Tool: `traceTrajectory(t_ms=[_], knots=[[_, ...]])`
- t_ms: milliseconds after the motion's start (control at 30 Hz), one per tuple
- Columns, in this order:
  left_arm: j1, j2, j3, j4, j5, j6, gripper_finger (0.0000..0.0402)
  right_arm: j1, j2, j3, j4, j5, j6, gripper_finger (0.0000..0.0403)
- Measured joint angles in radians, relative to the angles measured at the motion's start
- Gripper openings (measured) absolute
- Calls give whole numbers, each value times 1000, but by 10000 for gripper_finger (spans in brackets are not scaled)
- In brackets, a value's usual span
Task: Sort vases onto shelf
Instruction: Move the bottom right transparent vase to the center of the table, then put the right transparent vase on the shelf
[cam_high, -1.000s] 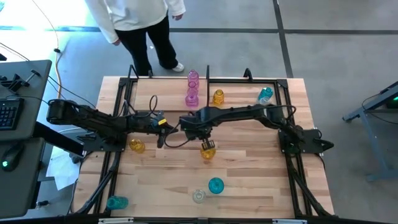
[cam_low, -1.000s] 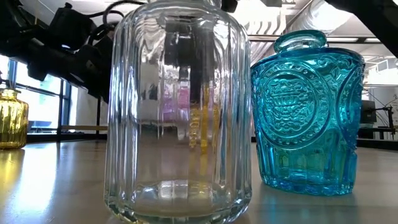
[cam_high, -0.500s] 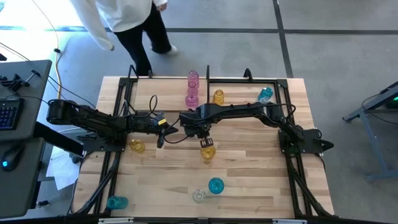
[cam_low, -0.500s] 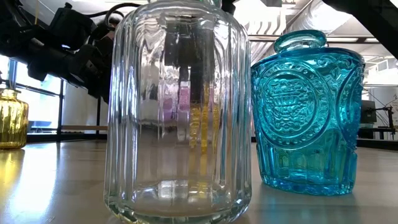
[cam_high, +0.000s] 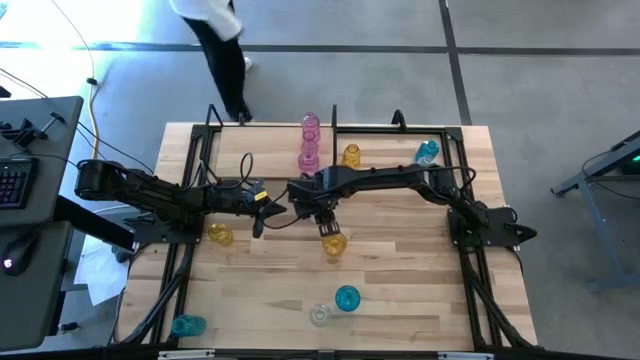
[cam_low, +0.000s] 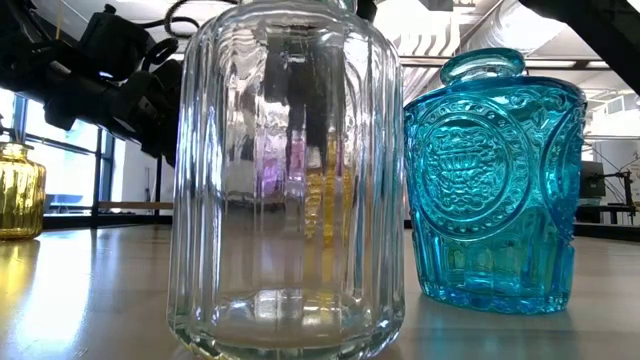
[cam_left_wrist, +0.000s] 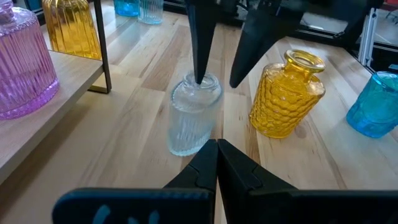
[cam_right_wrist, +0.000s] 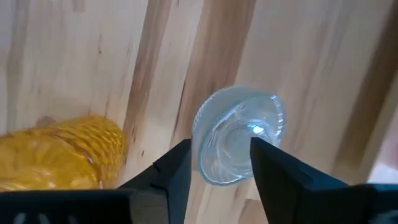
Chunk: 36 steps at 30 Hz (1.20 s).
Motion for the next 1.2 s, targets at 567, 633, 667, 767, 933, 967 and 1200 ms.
traceTrajectory(t_ms=[567,633,667,767,933,967,1200], knots=[[0,0,0,0,0,6,0,42,-7,137,-89,45,-15,35],[0,0,0,0,0,12,0,42,-13,137,-87,49,-16,11],[0,0,0,0,0,16,0,42,-19,137,-82,49,-16,6],[0,0,0,0,0,18,0,41,-43,136,-71,70,0,9],[0,0,1,2,0,37,0,42,-102,72,-2,87,27,2],[0,0,1,2,0,44,0,42,-121,33,35,86,30,2],[0,0,1,3,8,45,0,47,-311,-362,389,107,84,0]])
